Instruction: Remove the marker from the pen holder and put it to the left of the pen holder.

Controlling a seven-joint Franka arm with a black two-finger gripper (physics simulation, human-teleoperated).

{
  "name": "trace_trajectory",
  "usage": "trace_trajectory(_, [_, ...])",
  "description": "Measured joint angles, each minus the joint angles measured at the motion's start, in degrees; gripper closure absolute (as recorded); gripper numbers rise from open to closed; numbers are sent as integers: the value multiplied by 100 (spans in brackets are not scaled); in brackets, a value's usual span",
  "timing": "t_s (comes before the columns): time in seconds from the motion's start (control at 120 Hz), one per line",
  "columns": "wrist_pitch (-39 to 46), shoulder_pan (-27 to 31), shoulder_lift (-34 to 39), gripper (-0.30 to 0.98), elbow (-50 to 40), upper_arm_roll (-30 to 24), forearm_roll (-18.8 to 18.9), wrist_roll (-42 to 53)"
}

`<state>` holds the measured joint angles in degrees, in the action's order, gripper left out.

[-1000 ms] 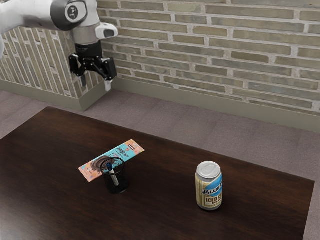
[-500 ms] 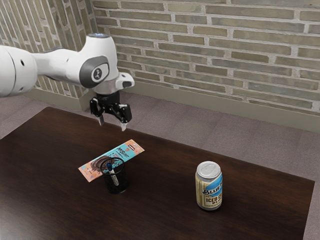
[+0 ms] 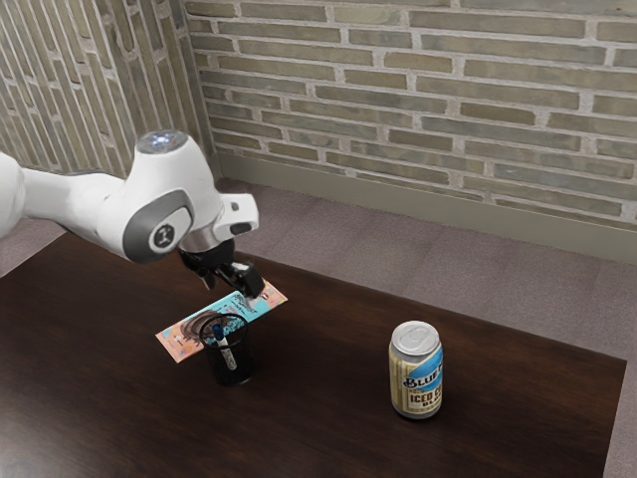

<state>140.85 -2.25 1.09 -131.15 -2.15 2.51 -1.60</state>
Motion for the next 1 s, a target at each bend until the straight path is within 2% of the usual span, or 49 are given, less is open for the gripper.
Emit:
trace_trajectory(0.25, [499,85,524,0,-938,13,-91,208])
trace_trajectory(0.725, [401,80,607,3,-1175,-80,-127,393])
trace_trajectory(0.842, [347,83,605,16,-1185,-84,-129,410])
trace_trajectory(1.0, [279,83,610,45,-1187,-84,-131,420])
